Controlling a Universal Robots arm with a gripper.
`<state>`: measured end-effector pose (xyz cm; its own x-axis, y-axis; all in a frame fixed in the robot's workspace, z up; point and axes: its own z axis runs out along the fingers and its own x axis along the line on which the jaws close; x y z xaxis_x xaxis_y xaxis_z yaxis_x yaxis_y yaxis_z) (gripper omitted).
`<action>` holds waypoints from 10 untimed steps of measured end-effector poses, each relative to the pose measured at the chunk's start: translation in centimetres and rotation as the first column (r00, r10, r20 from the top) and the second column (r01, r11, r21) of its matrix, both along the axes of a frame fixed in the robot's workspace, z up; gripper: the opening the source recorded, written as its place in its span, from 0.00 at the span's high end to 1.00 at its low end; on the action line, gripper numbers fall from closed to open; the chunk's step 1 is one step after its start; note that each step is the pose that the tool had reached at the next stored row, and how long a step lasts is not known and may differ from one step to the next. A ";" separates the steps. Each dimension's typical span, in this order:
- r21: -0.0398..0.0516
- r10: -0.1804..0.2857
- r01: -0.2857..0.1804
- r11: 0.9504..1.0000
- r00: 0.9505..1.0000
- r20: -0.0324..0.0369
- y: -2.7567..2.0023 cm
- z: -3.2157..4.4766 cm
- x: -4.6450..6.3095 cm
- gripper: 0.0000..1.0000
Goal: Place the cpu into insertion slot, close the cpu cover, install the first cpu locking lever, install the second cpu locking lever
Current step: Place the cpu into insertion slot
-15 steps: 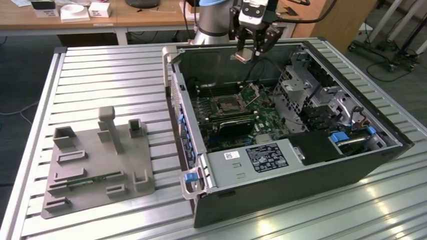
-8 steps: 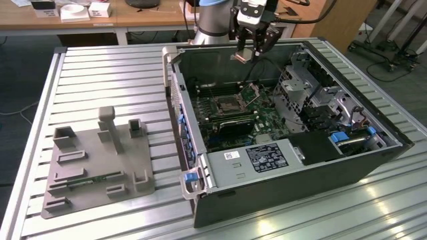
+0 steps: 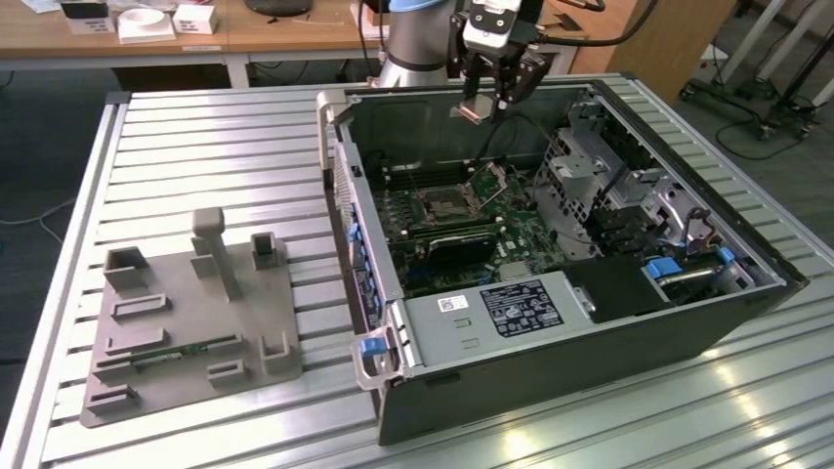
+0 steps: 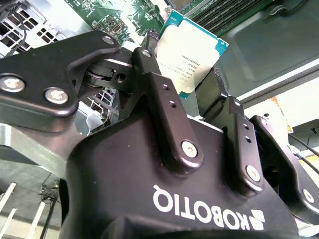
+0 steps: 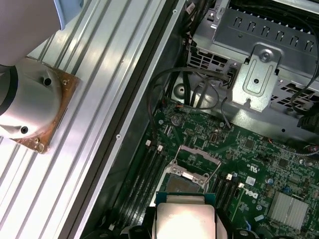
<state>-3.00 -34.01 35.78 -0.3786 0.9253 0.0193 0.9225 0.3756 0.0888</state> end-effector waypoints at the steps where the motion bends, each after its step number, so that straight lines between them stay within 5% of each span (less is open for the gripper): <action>1: 0.000 0.000 0.000 1.000 1.000 0.000 0.00 0.00 0.0 0.46; 10: 0.000 -0.016 0.016 1.000 1.000 0.000 0.00 0.00 0.0 0.46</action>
